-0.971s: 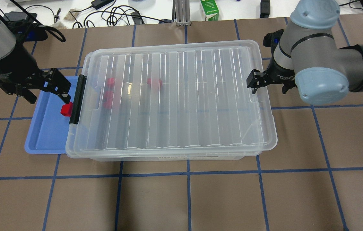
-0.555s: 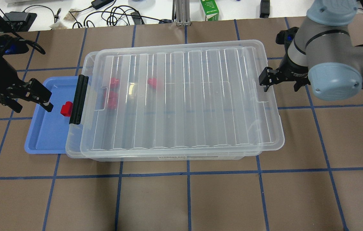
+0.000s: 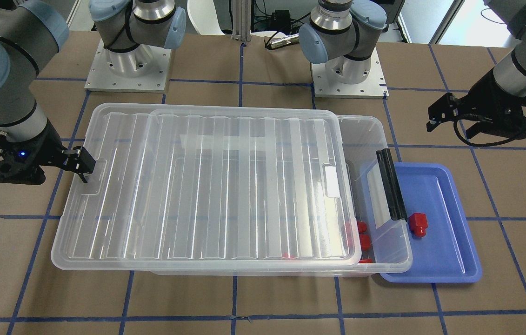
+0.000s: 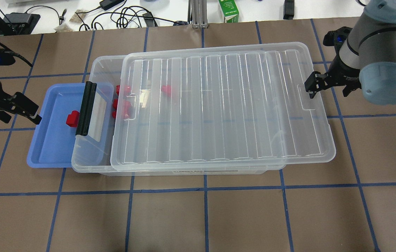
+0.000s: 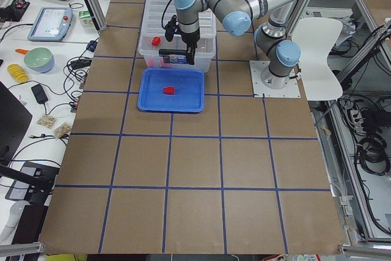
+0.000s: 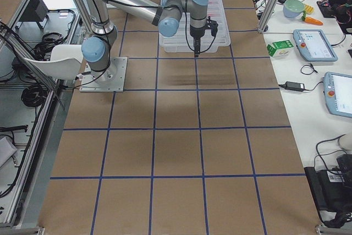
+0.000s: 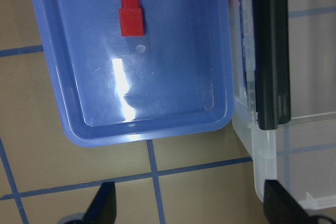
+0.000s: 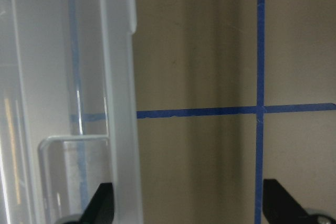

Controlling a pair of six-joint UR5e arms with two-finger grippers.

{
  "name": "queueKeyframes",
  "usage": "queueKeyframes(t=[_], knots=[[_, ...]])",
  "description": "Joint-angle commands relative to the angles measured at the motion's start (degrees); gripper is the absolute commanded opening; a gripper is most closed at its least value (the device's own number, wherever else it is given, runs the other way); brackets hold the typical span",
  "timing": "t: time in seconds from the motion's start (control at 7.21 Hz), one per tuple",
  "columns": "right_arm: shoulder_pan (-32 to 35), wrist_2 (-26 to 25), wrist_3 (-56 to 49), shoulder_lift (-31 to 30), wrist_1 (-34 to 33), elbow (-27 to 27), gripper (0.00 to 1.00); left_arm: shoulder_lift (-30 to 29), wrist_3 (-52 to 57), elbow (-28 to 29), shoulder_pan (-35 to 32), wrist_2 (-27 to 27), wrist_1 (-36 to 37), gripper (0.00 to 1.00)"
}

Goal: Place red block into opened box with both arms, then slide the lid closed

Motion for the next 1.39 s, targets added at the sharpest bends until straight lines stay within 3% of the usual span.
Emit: queueKeyframes(t=[0.0, 0.55, 1.25], knots=[[-3.15, -1.73, -3.02, -0.13, 0.42, -0.07, 1.00, -4.01, 0.96, -1.95, 0.84, 0.02, 7.22, 1.00], [-7.19, -1.83, -8.89, -0.57, 0.51, -0.25, 1.00, -11.04, 1.49, -4.16, 0.84, 0.02, 18.41, 1.00], [-11.51, -3.50, -13.05, -1.09, 0.33, -0.25, 1.00, -15.63, 0.18, -4.16, -0.30, 0.02, 21.77, 1.00]])
